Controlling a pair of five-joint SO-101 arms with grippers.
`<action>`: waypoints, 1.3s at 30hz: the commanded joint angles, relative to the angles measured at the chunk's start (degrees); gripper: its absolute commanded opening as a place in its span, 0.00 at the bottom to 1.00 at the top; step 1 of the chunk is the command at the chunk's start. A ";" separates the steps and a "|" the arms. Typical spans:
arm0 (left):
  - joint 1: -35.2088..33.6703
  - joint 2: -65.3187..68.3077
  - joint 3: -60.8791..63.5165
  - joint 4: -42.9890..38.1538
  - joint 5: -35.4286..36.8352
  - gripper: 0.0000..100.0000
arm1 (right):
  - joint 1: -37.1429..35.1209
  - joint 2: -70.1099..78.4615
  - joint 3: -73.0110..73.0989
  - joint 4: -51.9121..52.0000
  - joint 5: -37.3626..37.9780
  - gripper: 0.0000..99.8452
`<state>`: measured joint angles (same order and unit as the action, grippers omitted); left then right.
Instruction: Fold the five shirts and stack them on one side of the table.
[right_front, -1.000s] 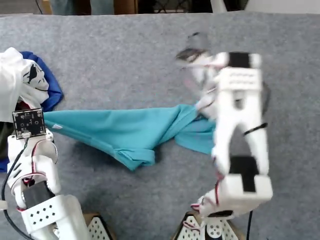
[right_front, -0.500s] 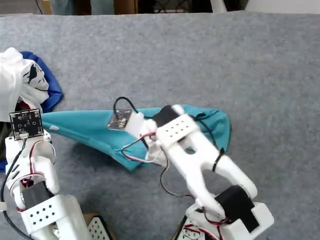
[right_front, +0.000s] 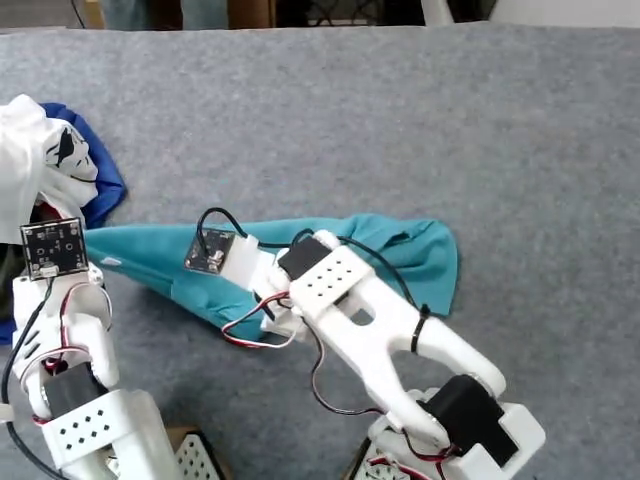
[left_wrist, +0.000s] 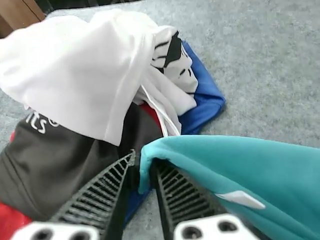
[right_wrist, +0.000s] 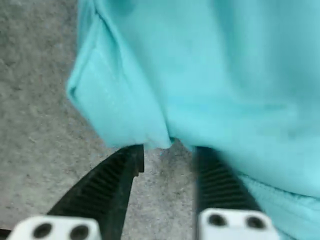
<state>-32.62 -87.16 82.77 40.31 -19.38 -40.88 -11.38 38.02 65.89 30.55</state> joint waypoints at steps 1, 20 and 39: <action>-0.66 -0.53 -0.48 1.14 -0.44 0.03 | -0.70 -2.51 -0.48 -0.62 -0.88 0.01; -0.66 -0.62 -1.01 1.05 -0.44 0.03 | -0.62 -19.21 -0.84 7.30 -0.53 0.01; -0.57 -0.62 -1.01 1.05 -0.44 0.03 | -0.97 -22.11 17.63 -2.46 4.66 0.13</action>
<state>-32.62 -87.16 82.77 41.27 -19.38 -41.23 -31.78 55.08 66.95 35.21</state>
